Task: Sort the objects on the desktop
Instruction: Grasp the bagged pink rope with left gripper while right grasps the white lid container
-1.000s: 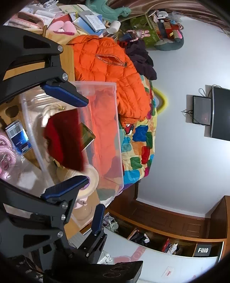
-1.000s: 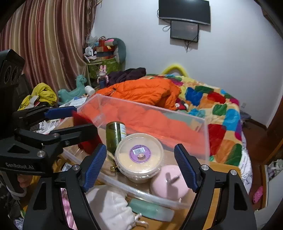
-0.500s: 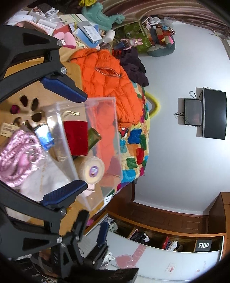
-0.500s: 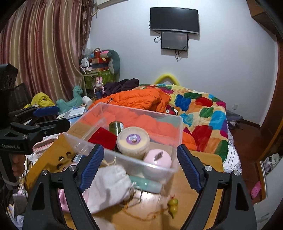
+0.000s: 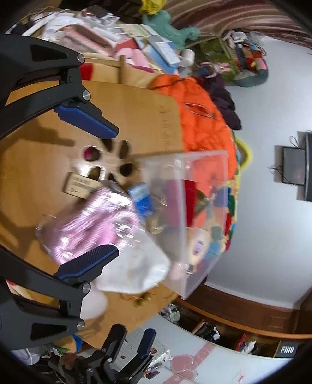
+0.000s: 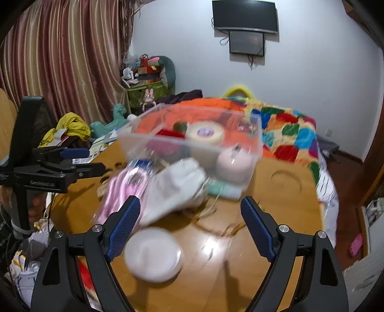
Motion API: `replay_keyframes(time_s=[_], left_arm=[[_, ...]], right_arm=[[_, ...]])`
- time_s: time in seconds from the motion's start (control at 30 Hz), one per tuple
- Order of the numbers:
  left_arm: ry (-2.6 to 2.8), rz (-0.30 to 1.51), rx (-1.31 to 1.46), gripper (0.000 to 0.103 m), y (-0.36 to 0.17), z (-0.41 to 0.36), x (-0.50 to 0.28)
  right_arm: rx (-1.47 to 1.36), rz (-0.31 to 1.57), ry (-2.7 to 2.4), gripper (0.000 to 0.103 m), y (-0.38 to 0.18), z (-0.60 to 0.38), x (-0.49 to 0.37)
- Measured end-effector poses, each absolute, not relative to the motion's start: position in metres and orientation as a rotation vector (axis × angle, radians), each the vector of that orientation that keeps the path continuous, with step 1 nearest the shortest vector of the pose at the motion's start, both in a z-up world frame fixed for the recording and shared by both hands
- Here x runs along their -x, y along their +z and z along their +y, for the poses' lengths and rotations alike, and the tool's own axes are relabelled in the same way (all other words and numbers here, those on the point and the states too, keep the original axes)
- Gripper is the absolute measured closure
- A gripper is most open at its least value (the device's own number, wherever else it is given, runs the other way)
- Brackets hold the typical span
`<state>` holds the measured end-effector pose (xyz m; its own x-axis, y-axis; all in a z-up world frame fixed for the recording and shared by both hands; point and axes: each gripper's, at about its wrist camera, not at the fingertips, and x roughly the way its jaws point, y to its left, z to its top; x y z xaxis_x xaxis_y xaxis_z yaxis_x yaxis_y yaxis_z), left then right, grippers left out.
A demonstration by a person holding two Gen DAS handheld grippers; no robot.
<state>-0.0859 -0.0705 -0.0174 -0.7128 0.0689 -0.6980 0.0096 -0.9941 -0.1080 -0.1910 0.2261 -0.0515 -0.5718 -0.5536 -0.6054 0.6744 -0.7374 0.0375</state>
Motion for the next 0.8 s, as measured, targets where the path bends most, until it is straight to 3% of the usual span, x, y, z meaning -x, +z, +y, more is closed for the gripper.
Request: replay_keyframes(time_s=[0.47, 0.6, 0.8], left_arm=[[2.782, -0.337, 1.293, 0.013, -0.051, -0.064, 0.064], [2.736, -0.37, 1.3, 0.013, -0.051, -0.056, 0.065], [2.685, -0.347, 1.33, 0.013, -0.05, -0.037, 0.071]], right_arm=[[-0.851, 0.365, -2.158, 0.022, -0.107, 0.203, 0.162], [-0.851, 0.4, -2.148, 0.039, -0.114, 0.198, 0.159], [-0.841, 0.321, -2.164, 0.041, -0.109, 0.211, 0.163]])
